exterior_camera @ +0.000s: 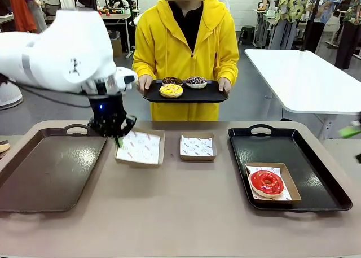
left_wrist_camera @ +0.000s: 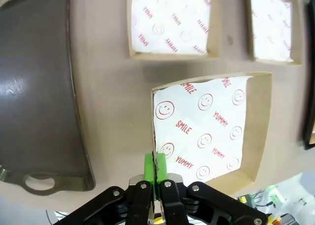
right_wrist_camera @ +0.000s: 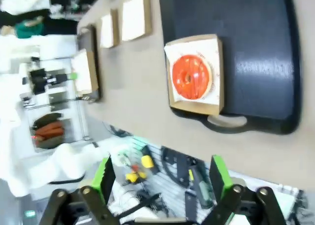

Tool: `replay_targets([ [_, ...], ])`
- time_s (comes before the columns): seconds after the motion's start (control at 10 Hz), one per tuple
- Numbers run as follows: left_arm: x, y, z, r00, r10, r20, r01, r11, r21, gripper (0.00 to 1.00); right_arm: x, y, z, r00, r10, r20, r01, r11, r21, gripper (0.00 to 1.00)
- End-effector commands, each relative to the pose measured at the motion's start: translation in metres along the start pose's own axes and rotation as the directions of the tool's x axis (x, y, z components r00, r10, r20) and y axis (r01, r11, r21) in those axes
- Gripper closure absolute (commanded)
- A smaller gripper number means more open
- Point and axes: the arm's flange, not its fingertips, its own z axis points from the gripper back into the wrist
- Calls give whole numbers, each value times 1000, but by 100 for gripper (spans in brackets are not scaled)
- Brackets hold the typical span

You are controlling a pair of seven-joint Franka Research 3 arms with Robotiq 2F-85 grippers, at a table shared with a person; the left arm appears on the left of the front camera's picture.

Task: Individually package the donuts and arrange them on the tray.
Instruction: Place the picked Paper togo box on the Handle tray while simultaneously picking up another Paper togo box from the table with the other hand.

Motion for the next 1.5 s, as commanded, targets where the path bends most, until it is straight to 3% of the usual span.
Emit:
replay_targets([
  [0.0,17,-7,21,1000,-1,-6,1,1000,1,100,10,-40,25,998,-59,11,57,989,138,0],
  [0.3,53,-17,36,1000,17,-16,-16,998,55,100,11,-91,55,995,-88,56,69,959,275,0],
  [0.6,85,-20,29,999,28,-33,-25,996,88,100,10,-122,67,994,-81,73,52,941,334,0],
  [0.9,112,-19,24,1000,-6,-25,8,996,88,100,8,-128,60,995,-61,84,31,945,324,0],
  [1.4,109,-16,19,1000,7,-24,-6,998,61,100,4,-125,62,993,-97,70,71,946,315,0],
])
